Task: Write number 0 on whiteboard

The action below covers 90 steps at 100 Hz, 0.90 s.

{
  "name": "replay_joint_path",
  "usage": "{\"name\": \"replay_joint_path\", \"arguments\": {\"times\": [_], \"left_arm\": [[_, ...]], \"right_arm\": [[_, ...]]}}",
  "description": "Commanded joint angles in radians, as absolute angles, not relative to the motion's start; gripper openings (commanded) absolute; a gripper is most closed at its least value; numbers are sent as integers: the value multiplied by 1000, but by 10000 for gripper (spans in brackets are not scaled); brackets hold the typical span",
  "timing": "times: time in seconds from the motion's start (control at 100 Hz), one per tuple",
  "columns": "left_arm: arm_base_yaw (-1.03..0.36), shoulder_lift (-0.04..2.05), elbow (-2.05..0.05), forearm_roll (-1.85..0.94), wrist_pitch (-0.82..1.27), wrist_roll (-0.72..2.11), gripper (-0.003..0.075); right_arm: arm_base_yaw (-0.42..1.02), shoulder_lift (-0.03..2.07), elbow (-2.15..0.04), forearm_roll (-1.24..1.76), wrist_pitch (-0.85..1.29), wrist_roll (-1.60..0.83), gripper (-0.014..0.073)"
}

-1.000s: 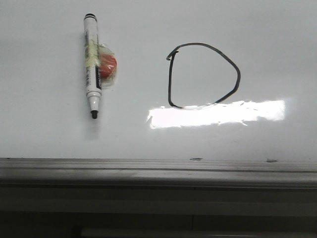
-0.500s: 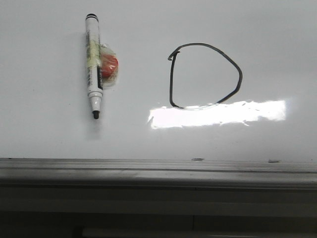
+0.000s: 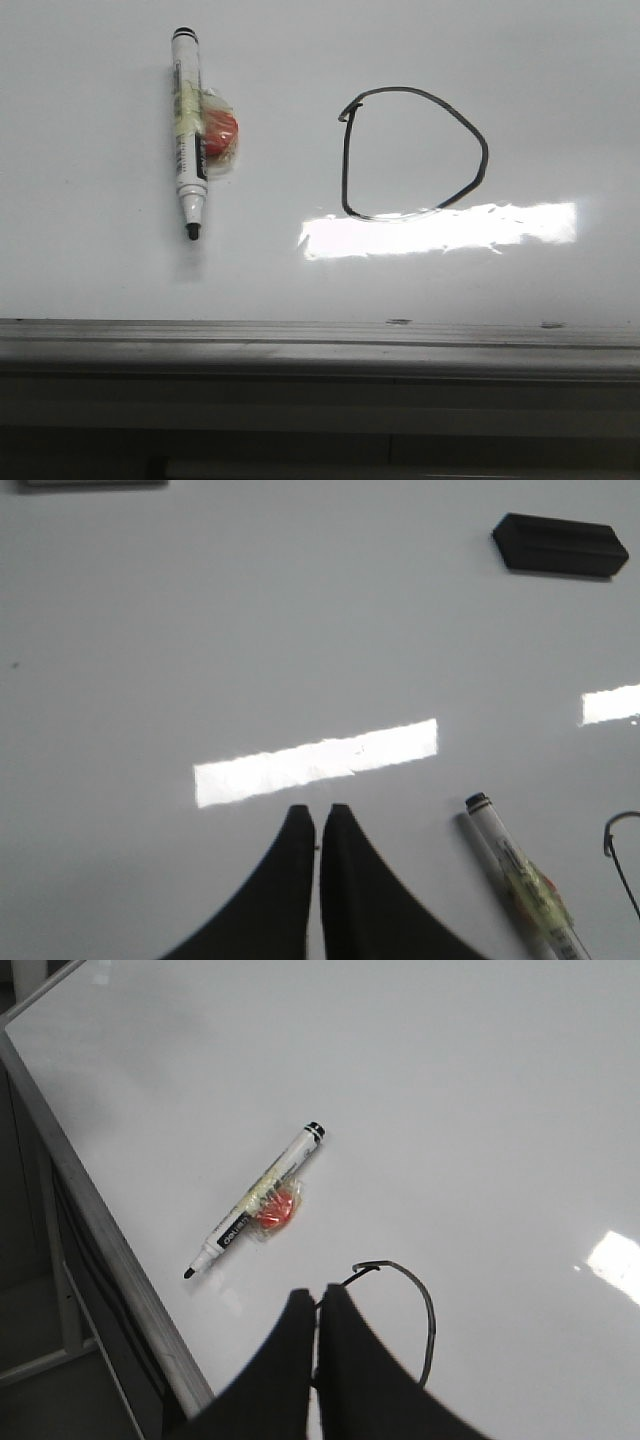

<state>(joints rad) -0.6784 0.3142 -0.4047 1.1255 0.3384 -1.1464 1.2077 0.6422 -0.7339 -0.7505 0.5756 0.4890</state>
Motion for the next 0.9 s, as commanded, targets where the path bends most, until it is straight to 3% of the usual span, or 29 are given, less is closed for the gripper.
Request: {"name": "replay_joint_path", "arguments": {"times": [0.0,0.27,0.51,0.7,0.89], "left_arm": [[-675,328,-410,1041,290,-1056,-20],[-650,328,-388,640,239,-514,-20],[-394,281,-298,0,-40,74,-20],[-175,159,-163,-17,-86,86,-20],[-110,45,-42,0,33,36,-20]], "right_arm": [[1201,643,-758,-791,530,493,-47],[1201,643,-758,-791,530,493,-47],[1201,643,-758,-791,530,493,-47],[1201,643,-758,-791,530,493,-47],[1201,643,-758,-791,530,493,-47]]}}
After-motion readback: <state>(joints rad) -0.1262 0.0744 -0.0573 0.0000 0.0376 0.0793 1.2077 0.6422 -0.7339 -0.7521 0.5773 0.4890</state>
